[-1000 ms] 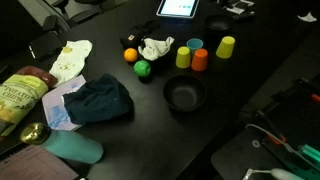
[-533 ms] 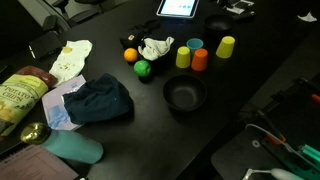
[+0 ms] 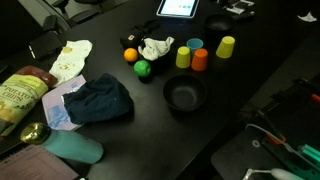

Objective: Put the yellow cup on top of the others

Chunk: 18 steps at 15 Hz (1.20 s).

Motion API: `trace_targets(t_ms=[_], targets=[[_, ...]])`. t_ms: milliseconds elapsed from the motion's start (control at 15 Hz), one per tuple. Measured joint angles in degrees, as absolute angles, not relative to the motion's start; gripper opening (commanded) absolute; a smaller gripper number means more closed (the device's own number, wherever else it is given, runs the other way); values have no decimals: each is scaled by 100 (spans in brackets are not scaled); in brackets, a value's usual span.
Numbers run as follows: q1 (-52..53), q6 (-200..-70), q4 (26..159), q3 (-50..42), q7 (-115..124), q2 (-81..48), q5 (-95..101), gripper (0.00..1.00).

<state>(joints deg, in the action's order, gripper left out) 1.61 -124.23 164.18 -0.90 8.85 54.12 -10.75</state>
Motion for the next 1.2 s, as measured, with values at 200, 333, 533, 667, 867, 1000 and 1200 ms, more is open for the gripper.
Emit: trace_targets(t_ms=[200, 333, 533, 667, 867, 1000, 1200], targets=[[125, -12431, 16209, -49, 895, 5186, -1067, 100], [62, -12705, 15976, 23, 895, 4725, -1013, 100], [-129, -13322, 15612, 146, 980, 3744, -801, 100], [-275, -13730, 15323, 180, 1056, 3043, -639, 100], [-355, -14308, 14739, 189, 1149, 1966, -493, 100], [-342, -14587, 14376, 213, 1158, 1338, -464, 100], [-332, -14872, 13954, 229, 1255, 556, -193, 100]])
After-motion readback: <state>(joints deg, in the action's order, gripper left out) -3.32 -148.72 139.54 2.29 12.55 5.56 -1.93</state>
